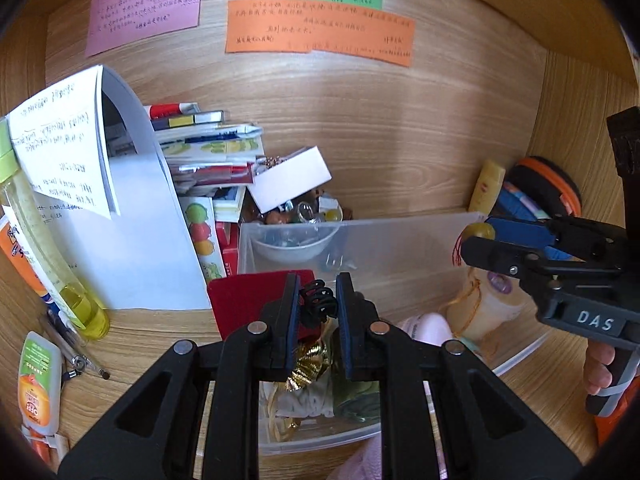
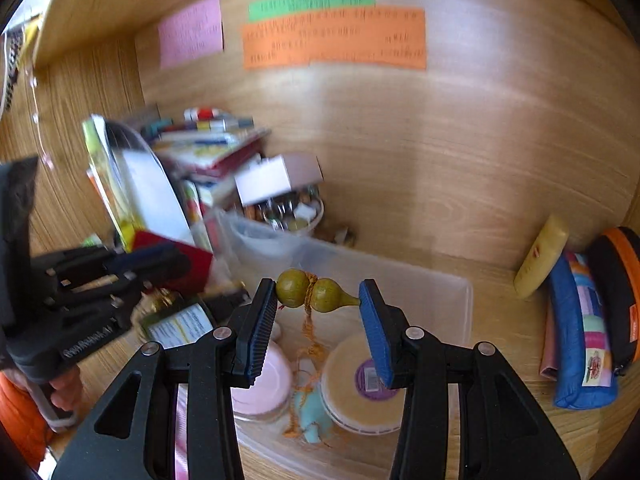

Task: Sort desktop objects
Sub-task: 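Carry the hair clip with the left tool while the right carries the gourd into the box, then open both tools and withdraw from the clear box, then grasp the white round lid with the left tool while the right grasps the bagged pink rope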

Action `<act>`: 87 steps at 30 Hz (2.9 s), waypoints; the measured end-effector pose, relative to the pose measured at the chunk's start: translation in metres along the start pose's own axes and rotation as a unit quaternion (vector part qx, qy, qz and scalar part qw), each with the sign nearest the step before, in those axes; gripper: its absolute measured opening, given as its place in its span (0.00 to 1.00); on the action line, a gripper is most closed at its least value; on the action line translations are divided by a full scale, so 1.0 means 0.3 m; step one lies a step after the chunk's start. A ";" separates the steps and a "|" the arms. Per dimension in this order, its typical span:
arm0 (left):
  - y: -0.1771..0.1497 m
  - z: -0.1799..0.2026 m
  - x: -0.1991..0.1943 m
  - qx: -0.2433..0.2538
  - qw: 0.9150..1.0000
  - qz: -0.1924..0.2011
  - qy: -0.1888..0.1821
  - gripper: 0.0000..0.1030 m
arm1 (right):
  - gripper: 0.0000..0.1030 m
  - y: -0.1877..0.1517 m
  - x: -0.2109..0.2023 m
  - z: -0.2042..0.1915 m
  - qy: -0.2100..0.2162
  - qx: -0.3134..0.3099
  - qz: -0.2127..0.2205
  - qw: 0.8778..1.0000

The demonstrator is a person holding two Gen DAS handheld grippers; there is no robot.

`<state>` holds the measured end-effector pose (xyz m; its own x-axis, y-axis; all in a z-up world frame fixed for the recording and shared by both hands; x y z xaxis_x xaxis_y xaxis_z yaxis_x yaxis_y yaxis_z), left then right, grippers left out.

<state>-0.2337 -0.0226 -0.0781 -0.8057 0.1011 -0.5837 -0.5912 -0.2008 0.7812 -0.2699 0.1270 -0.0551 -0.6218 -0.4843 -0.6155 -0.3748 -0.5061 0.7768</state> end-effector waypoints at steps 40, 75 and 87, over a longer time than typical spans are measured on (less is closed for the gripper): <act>-0.004 0.023 -0.035 0.006 1.000 0.016 -0.005 0.75 | 0.61 -0.045 0.055 -0.116 -0.055 -0.080 0.000 0.995; -0.161 -0.146 -0.337 0.014 0.997 0.030 0.067 0.98 | 0.83 -0.246 -0.193 -0.202 0.015 -0.052 0.002 0.999; -0.336 -0.197 -0.434 0.044 0.997 0.012 0.069 0.98 | 0.83 -0.276 -0.087 -0.430 0.097 -0.087 -0.048 0.990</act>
<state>-0.0670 -0.0731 -0.0938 -0.8103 -0.0383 -0.5848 -0.5778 -0.1148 0.8081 -0.1339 0.0896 -0.1205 -0.4383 -0.5475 -0.7128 -0.2917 -0.6635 0.6890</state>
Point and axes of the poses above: each gripper's, at about its wrist camera, not at the fingertips, and x roughly the way its jaws point, z to its right, y to its top, the point moved 7 cm from there along x, roughly the way its jaws point, and after that the axes turned 12 degrees about -x, right-handed, at the moved point
